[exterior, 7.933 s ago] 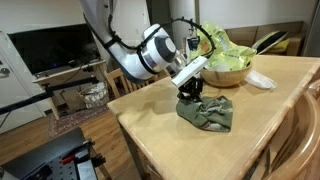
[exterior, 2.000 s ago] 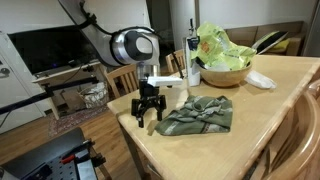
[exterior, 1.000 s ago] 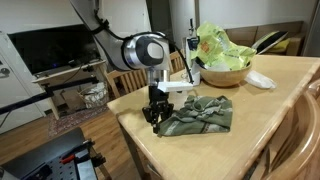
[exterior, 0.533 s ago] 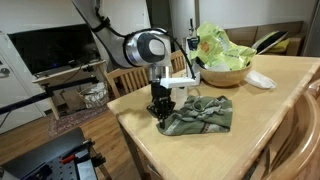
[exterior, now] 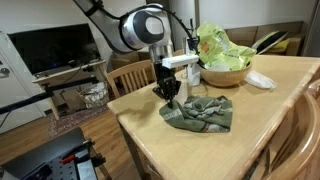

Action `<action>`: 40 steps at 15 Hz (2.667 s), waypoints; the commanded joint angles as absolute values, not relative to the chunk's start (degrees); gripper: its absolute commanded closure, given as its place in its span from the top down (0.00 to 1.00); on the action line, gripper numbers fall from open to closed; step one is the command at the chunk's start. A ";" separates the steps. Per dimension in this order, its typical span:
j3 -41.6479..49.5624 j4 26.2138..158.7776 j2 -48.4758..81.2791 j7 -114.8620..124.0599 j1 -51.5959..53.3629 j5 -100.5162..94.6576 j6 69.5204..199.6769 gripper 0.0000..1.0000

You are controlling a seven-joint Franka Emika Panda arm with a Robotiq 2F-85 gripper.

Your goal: Move the green towel to the right then fold the green towel

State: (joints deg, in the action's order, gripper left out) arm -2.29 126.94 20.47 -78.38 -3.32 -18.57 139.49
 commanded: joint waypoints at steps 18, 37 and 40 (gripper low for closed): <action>-0.09 120.57 24.74 -71.06 -2.51 -20.63 156.23 0.01; 10.27 111.79 35.22 -43.85 3.85 -32.96 165.84 0.01; 7.15 111.59 36.12 -45.44 1.60 -32.05 164.19 0.01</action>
State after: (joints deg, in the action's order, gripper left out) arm 9.67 112.68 35.36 -44.71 3.62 -31.53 166.57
